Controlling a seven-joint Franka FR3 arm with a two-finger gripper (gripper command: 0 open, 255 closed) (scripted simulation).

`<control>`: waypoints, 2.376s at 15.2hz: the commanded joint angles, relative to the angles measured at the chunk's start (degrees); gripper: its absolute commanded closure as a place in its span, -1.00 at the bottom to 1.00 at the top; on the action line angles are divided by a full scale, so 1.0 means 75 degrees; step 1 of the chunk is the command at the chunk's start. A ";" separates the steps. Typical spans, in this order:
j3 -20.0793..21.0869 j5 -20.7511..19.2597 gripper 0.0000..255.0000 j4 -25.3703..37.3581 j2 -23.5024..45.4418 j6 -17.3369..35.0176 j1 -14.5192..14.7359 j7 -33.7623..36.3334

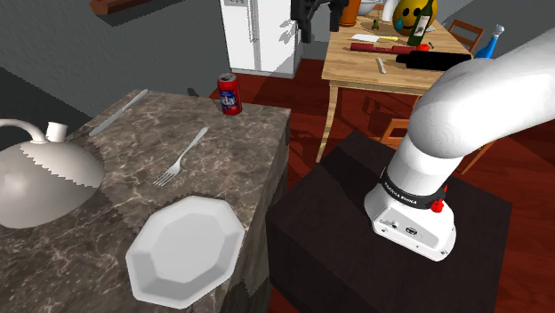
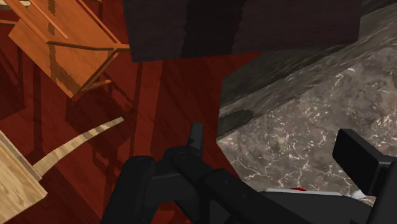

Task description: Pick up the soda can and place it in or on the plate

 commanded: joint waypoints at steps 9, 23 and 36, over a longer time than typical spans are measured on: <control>0.0370 0.0210 -1.00 0.0430 0.2006 0.1872 0.0164 0.0319; 0.0890 -0.0057 -1.00 0.2719 0.5868 0.3950 0.0382 0.0960; 0.0891 -0.0150 -1.00 0.2413 0.6326 0.4724 0.0399 0.1032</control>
